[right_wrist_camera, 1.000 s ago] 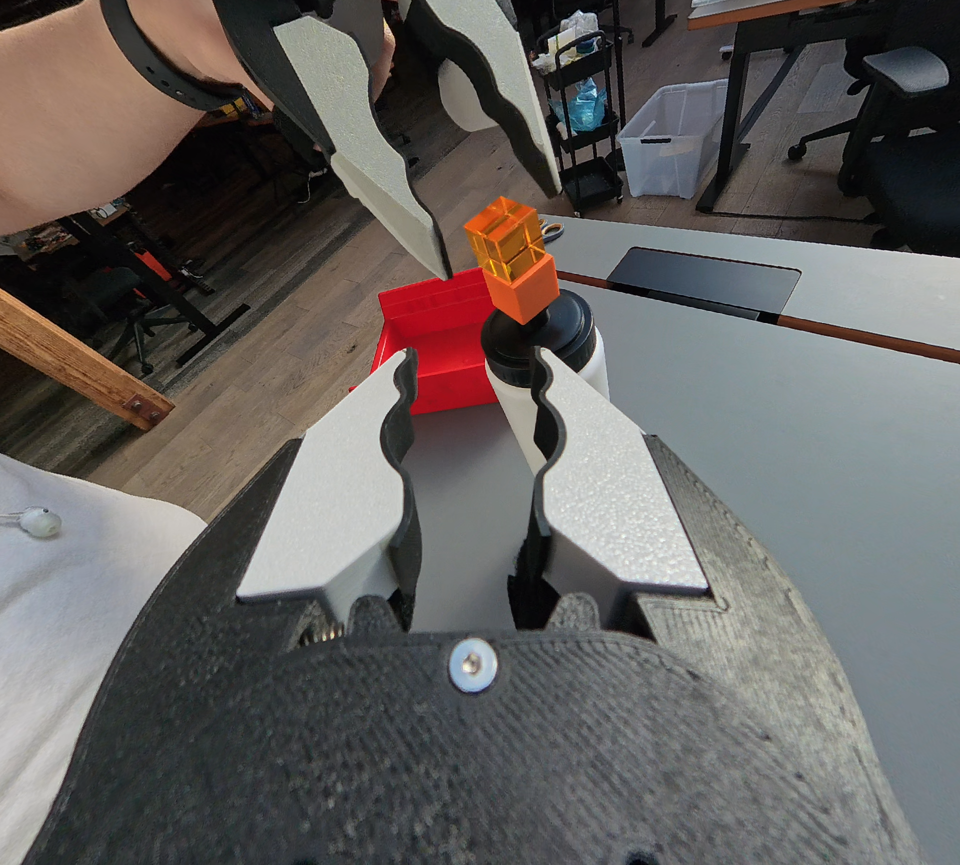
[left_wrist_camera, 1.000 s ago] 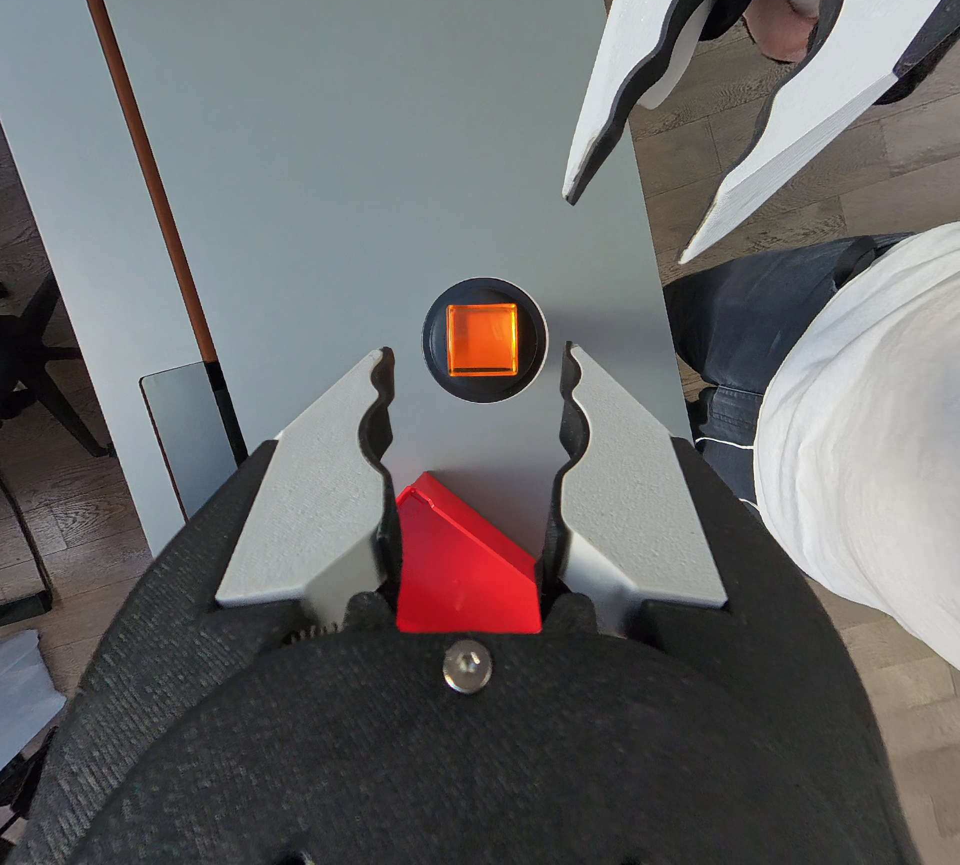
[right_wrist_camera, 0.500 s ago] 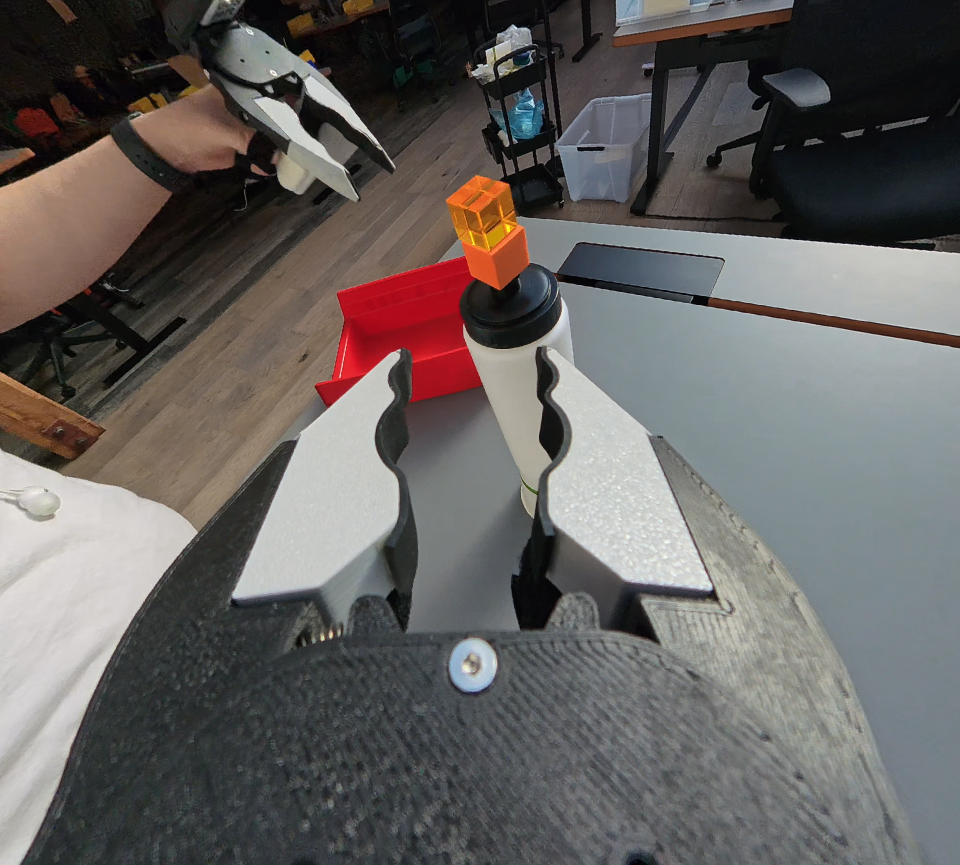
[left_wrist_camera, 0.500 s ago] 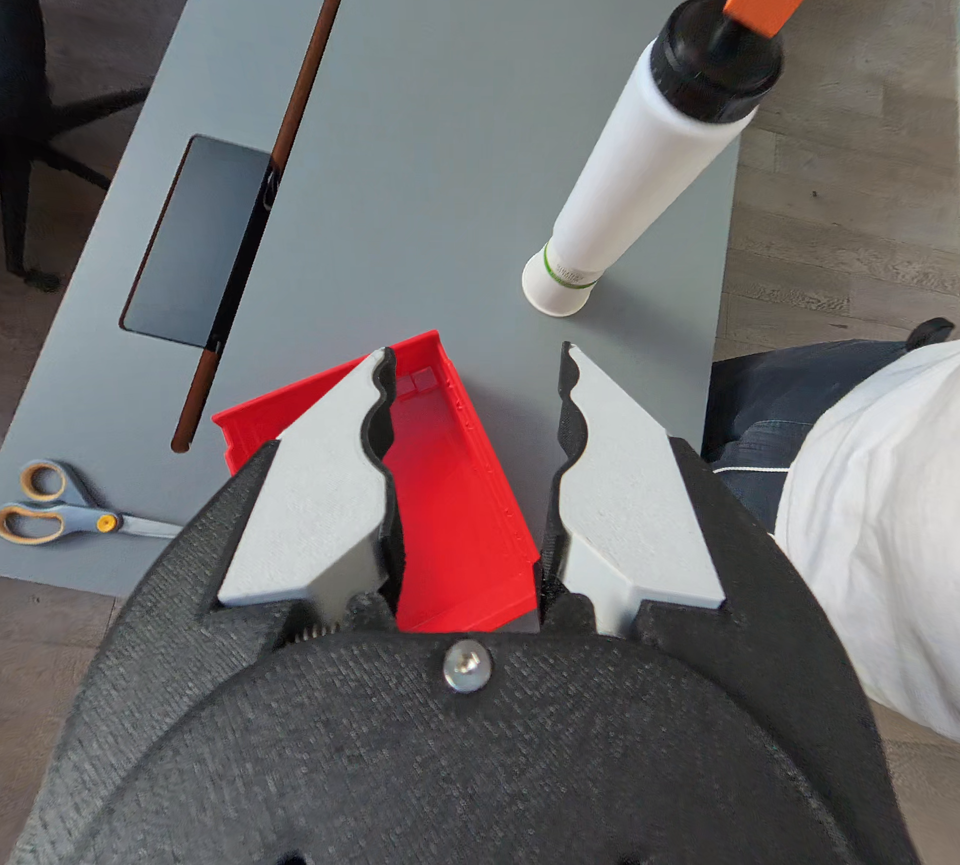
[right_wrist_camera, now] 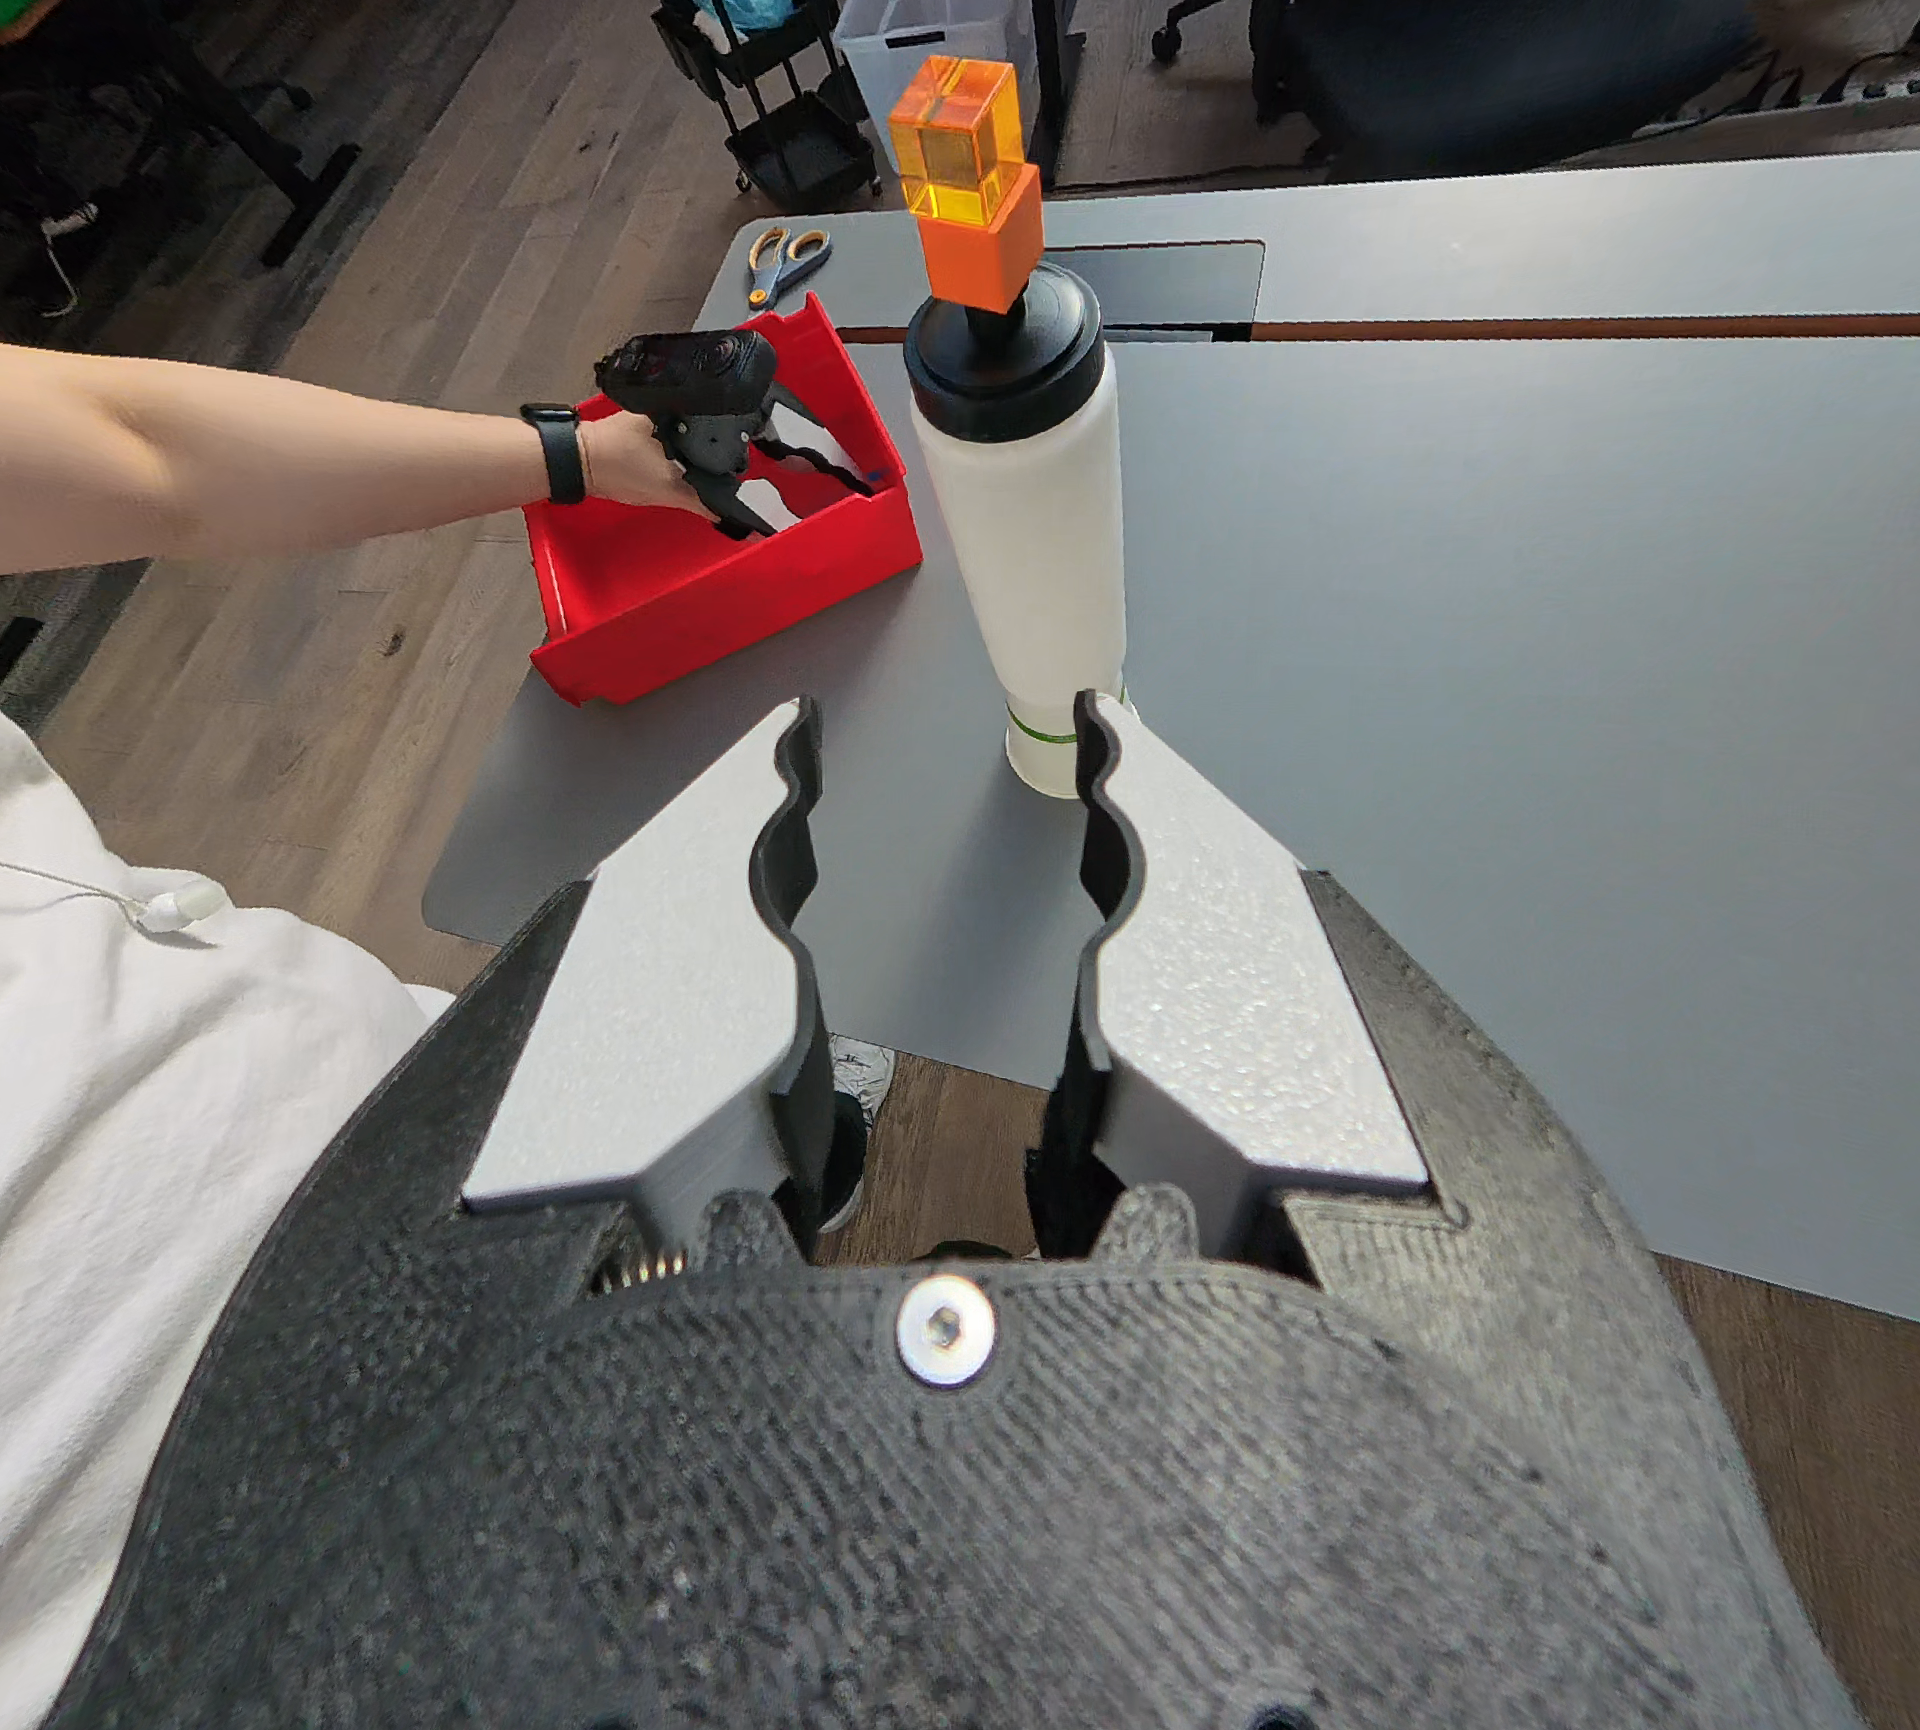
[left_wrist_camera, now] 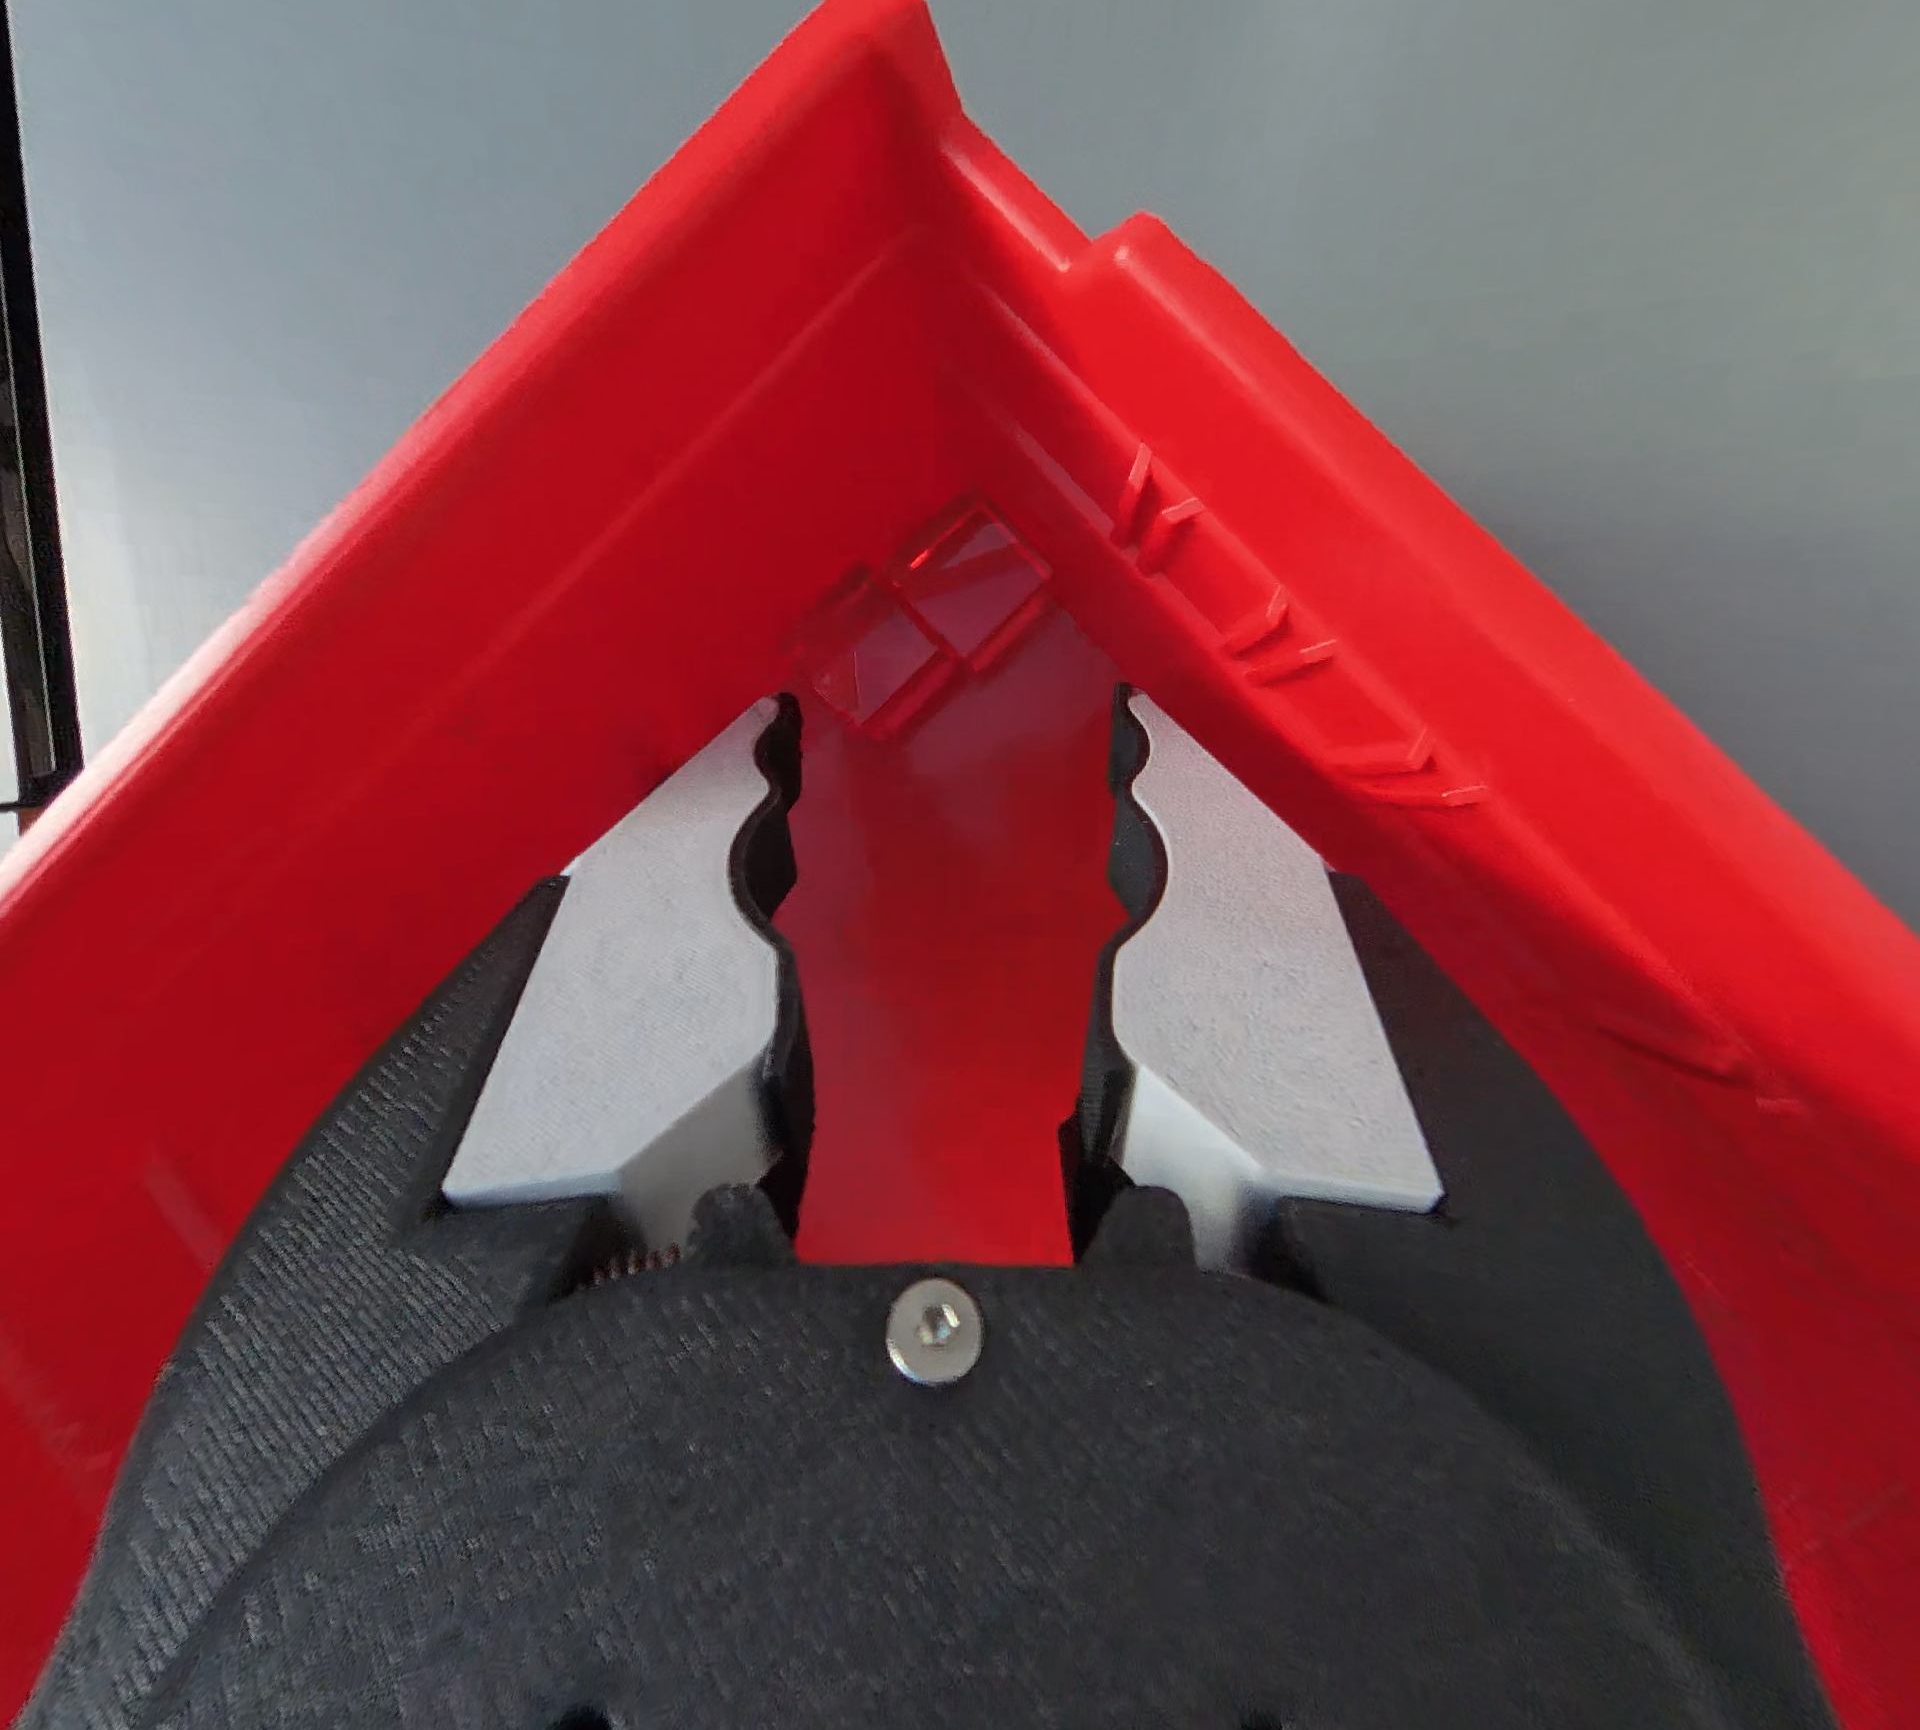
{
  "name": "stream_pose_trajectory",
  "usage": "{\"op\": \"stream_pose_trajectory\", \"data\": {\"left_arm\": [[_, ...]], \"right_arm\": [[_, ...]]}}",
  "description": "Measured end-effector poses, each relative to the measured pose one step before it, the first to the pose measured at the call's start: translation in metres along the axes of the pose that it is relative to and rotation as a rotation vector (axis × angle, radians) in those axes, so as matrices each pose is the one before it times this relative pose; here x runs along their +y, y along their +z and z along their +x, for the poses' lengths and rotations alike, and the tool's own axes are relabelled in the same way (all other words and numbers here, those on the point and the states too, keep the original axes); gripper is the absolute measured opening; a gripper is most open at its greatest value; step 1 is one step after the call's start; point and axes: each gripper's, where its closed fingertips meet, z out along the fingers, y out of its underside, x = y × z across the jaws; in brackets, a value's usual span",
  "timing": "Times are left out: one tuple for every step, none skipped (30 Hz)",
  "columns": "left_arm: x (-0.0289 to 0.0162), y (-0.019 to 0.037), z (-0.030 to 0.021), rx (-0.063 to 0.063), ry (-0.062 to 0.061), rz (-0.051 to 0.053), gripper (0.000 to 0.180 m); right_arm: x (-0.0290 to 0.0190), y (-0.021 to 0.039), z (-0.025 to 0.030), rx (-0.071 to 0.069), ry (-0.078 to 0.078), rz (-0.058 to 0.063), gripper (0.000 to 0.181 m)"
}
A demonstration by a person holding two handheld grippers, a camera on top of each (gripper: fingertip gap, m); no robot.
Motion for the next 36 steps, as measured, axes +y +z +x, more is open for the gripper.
{"op": "stream_pose_trajectory", "data": {"left_arm": [[-0.00001,0.00232,-0.00203,-0.0051,0.0629,0.0020,0.060],[-0.00113,0.00109,-0.00231,-0.0105,0.0634,0.0084,0.060],[-0.00224,0.00047,-0.00164,-0.0058,0.0543,0.0151,0.056],[-0.00323,0.00039,-0.00029,0.0047,0.0411,0.0192,0.052],[-0.00229,0.00127,0.00130,0.0157,0.0343,0.0128,0.050],[-0.00060,0.00183,0.00114,0.0140,0.0321,0.0048,0.048],[-0.00053,0.00094,-0.00162,-0.0056,0.0354,0.0090,0.043],[0.00038,0.00036,-0.00179,-0.0063,0.0269,0.0060,0.040],[0.00062,-0.00033,-0.00061,0.0026,0.0102,0.0010,0.040],[0.00072,-0.00101,0.00084,0.0114,-0.0074,-0.0060,0.041],[0.00089,-0.00194,0.00286,0.0209,-0.0142,-0.0034,0.042],[0.00186,-0.00313,0.00278,0.0161,-0.0125,-0.0051,0.038],[0.00270,-0.00407,0.00339,0.0146,-0.0110,-0.0034,0.034],[0.00289,-0.00431,0.00460,0.0202,-0.0136,-0.0002,0.032],[0.00294,-0.00429,0.00277,0.0084,-0.0166,-0.0005,0.031],[0.00053,-0.00404,0.00023,-0.0038,-0.0178,0.0145,0.032],[-0.00181,-0.00259,-0.00091,-0.0041,-0.0198,0.0249,0.035],[-0.00104,-0.00052,-0.00064,0.0068,-0.0169,0.0112,0.038],[0.00096,0.00163,-0.00044,0.0115,-0.0138,-0.0085,0.042],[0.00232,0.00314,0.00035,0.0184,-0.0181,-0.0191,0.048],[0.00353,0.00426,-0.00006,0.0174,-0.0280,-0.0280,0.052],[0.00331,0.00459,0.00073,0.0241,-0.0367,-0.0274,0.049],[0.00134,0.00384,0.00280,0.0361,-0.0369,-0.0122,0.040],[0.00121,0.00303,0.00222,0.0269,-0.0327,-0.0068,0.030],[0.00050,0.00199,-0.00004,0.0071,-0.0211,-0.0005,0.026],[-0.00116,0.00101,-0.00220,-0.0157,-0.0169,0.0129,0.026],[-0.00080,0.00051,-0.00192,-0.0187,-0.0125,0.0125,0.026],[0.00020,-0.00018,-0.00142,-0.0194,-0.0154,0.0037,0.026],[0.00196,-0.00145,-0.00291,-0.0278,-0.0236,-0.0107,0.026],[0.00354,-0.00359,-0.00046,-0.0080,-0.0297,-0.0178,0.026],[0.00235,-0.00670,0.00143,0.0068,-0.0471,-0.0045,0.026],[-0.00085,-0.01085,0.00018,-0.0032,-0.0676,0.0217,0.026],[-0.00457,-0.01502,0.00149,0.0037,-0.0726,0.0430,0.026],[-0.00620,-0.01840,0.00277,0.0054,-0.0673,0.0420,0.026],[-0.00792,-0.02108,0.00433,-0.0002,-0.0537,0.0408,0.026],[-0.01028,-0.02347,0.00703,-0.0044,-0.0404,0.0463,0.026]], "right_arm": [[0.00604,-0.00144,-0.00442,0.0149,0.0013,-0.0207,0.048],[0.00600,-0.00085,-0.00416,0.0131,0.0022,-0.0241,0.048],[0.00551,-0.00050,-0.00388,0.0125,0.0019,-0.0225,0.049],[0.00456,-0.00013,-0.00334,0.0125,-0.0004,-0.0191,0.049],[0.00387,0.00014,-0.00355,0.0085,-0.0008,-0.0165,0.049],[0.00300,0.00034,-0.00351,0.0051,0.0013,-0.0119,0.049],[0.00244,0.00067,-0.00330,0.0022,0.0038,-0.0110,0.049],[0.00263,0.00091,-0.00333,-0.0030,0.0063,-0.0139,0.049],[0.00240,0.00112,-0.00329,-0.0062,0.0079,-0.0155,0.049],[0.00109,0.00100,-0.00230,-0.0006,0.0037,-0.0089,0.049],[-0.00066,0.00078,-0.00194,0.0015,-0.0007,-0.0003,0.049],[-0.00168,0.00069,-0.00198,-0.0008,0.0003,0.0055,0.049],[-0.00209,0.00083,-0.00189,-0.0031,0.0027,0.0072,0.049],[-0.00171,0.00106,-0.00136,-0.0021,0.0033,0.0053,0.049],[-0.00167,0.00114,-0.00113,-0.0016,0.0011,0.0077,0.049],[-0.00130,0.00155,-0.00108,-0.0033,0.0017,0.0077,0.049],[-0.00040,0.00225,-0.00072,-0.0059,0.0047,0.0040,0.049],[0.00039,0.00268,-0.00007,-0.0063,0.0074,-0.0005,0.049],[0.00022,0.00275,0.00010,-0.0069,0.0094,-0.0028,0.049],[-0.00115,0.00230,-0.00030,-0.0067,0.0073,0.0009,0.049],[-0.00210,0.00157,-0.00070,-0.0044,0.0010,0.0035,0.049],[-0.00206,0.00100,-0.00050,-0.0001,-0.0057,0.0029,0.049],[-0.00147,0.00062,-0.00013,0.0034,-0.0079,-0.0007,0.049],[-0.00069,0.00035,-0.00027,0.0013,-0.0052,-0.0039,0.049],[-0.00071,0.00004,-0.00060,-0.0023,-0.0035,-0.0017,0.050],[-0.00066,-0.00017,-0.00022,-0.0019,-0.0045,0.0010,0.049],[0.00013,-0.00009,0.00066,-0.0005,-0.0030,-0.0011,0.049],[0.00042,-0.00013,0.00156,-0.0004,0.0001,-0.0019,0.049],[-0.00002,-0.00016,0.00181,-0.0014,0.0010,0.0023,0.049],[-0.00133,-0.00025,0.00149,-0.0038,0.0003,0.0112,0.049],[-0.00245,-0.00003,0.00126,-0.0079,0.0012,0.0190,0.049],[-0.00236,0.00001,0.00069,-0.0120,0.0017,0.0166,0.049],[-0.00193,-0.00015,0.00079,-0.0104,-0.0078,0.0127,0.049],[-0.00161,-0.00042,0.00166,-0.0037,-0.0185,0.0113,0.048],[-0.00177,-0.00067,0.00196,0.0002,-0.0227,0.0125,0.048],[-0.00246,-0.00068,0.00107,-0.0044,-0.0233,0.0155,0.047]]}}
